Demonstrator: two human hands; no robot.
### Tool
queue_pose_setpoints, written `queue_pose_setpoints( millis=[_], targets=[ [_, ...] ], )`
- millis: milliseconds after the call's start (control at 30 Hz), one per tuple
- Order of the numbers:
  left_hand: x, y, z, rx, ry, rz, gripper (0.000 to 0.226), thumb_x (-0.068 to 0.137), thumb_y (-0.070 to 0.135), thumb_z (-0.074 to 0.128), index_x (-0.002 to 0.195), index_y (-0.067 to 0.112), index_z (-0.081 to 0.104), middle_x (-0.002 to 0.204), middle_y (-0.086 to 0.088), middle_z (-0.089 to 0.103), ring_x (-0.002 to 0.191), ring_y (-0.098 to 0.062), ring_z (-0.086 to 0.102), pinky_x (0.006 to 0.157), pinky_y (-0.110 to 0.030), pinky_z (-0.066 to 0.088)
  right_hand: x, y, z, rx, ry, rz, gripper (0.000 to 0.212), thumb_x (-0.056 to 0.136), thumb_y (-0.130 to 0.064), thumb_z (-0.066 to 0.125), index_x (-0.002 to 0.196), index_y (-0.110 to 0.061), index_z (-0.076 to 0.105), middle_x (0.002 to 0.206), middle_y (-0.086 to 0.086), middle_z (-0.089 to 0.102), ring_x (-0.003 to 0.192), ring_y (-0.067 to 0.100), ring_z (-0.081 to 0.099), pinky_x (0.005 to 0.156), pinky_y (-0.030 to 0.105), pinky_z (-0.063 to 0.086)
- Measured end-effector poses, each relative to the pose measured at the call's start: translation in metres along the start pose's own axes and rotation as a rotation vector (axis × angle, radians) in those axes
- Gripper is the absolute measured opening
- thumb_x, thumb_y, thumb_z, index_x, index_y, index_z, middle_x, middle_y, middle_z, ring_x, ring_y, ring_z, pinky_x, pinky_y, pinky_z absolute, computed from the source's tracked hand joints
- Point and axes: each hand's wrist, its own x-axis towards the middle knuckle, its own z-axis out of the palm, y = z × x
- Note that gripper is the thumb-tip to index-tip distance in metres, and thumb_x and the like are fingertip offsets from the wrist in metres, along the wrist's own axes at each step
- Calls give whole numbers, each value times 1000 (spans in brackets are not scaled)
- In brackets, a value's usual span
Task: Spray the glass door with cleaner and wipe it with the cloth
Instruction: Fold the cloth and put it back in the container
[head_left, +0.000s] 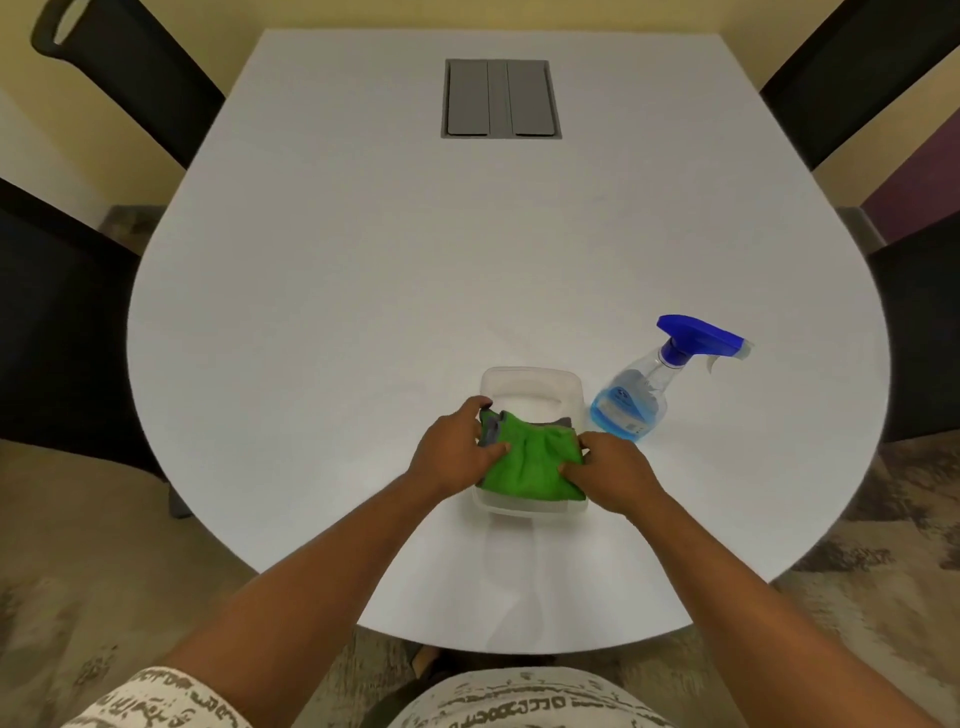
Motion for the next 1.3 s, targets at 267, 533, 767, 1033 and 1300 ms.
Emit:
queue_pose_setpoints(
  millis=[267, 533, 767, 1033, 1300],
  targets=[
    [-1, 12, 13, 535, -36, 50, 65, 93, 37, 64, 146, 12, 37, 118, -12, 66, 104, -32, 66, 76, -38, 51, 2, -21, 3, -304, 12, -13, 26, 98, -33, 50, 114, -15, 62, 105, 6, 67, 99, 24, 65, 74, 31, 48],
    [-1, 28, 33, 772, -154, 279, 32, 96, 16, 59, 128, 10, 58, 124, -11, 58, 116, -29, 57, 85, -40, 51, -2, -27, 16, -529, 93, -136, 36, 94, -36, 61, 126, -19, 61, 125, 7, 57, 112, 25, 56, 94, 33, 48],
    [15, 31, 56, 974, -649, -76, 47, 100, 19, 61, 144, 7, 51, 147, -12, 52, 137, -29, 51, 115, -36, 39, 8, -29, 28, -691, -190, -121, 51, 89, -36, 69, 135, -19, 55, 144, 8, 45, 140, 31, 29, 118, 43, 21],
    [30, 29, 40, 767, -494, 120, 30, 98, 25, 52, 117, 8, 68, 115, -12, 69, 107, -31, 66, 84, -37, 51, 7, -16, 5, -383, 153, -254, 25, 99, -27, 50, 117, -23, 66, 109, 2, 68, 104, 23, 55, 91, 39, 40],
    [28, 41, 29, 858, -684, 167, 77, 68, 79, 70, 119, 22, 66, 115, -1, 68, 106, -23, 64, 79, -32, 47, 0, 51, -17, 119, 401, -76, 16, 98, -23, 54, 96, -14, 67, 88, 2, 70, 77, 18, 64, 68, 24, 50]
  ],
)
